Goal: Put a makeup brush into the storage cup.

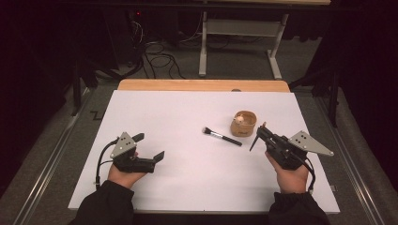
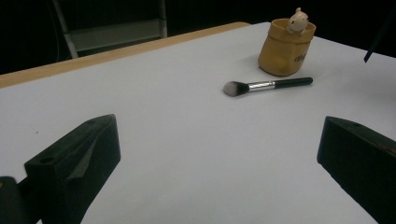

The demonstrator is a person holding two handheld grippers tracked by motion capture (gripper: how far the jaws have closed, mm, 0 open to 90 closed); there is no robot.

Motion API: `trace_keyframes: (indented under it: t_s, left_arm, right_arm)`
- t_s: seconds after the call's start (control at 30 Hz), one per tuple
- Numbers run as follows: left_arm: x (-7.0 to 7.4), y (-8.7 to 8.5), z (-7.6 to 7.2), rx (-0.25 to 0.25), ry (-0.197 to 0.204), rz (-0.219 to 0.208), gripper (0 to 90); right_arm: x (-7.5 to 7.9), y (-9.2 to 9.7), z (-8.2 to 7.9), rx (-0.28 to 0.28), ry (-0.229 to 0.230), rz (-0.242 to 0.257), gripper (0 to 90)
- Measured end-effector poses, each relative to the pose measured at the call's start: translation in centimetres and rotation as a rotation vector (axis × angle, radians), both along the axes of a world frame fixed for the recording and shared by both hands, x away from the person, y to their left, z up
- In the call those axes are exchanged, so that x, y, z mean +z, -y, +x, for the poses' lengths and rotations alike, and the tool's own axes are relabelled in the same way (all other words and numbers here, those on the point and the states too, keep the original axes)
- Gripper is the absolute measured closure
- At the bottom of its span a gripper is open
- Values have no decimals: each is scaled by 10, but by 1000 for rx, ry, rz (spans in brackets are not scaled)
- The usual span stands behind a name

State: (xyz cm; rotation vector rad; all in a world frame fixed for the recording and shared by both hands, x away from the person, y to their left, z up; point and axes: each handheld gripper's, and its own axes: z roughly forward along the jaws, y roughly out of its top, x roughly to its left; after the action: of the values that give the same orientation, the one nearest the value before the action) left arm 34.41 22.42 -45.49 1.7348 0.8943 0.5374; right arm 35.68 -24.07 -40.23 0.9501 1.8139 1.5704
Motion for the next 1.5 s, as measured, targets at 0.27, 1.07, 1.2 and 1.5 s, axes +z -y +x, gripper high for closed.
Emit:
trace_keyframes:
  t_s: [0.27, 1.07, 1.2, 1.5]
  left_arm:
    - [1, 1, 2, -10, 10, -25, 2]
    - [5, 6, 1, -41, 22, -16, 4]
    - [4, 6, 1, -43, 16, -13, 4]
    - [4, 7, 1, -52, 16, -5, 4]
  right_arm:
    - [5, -4, 2, -28, 22, -34, 854]
    - [40, -24, 32, -95, 33, -46, 854]
    - [43, -26, 39, -111, 35, -49, 854]
    - [42, -28, 59, -147, 27, -60, 854]
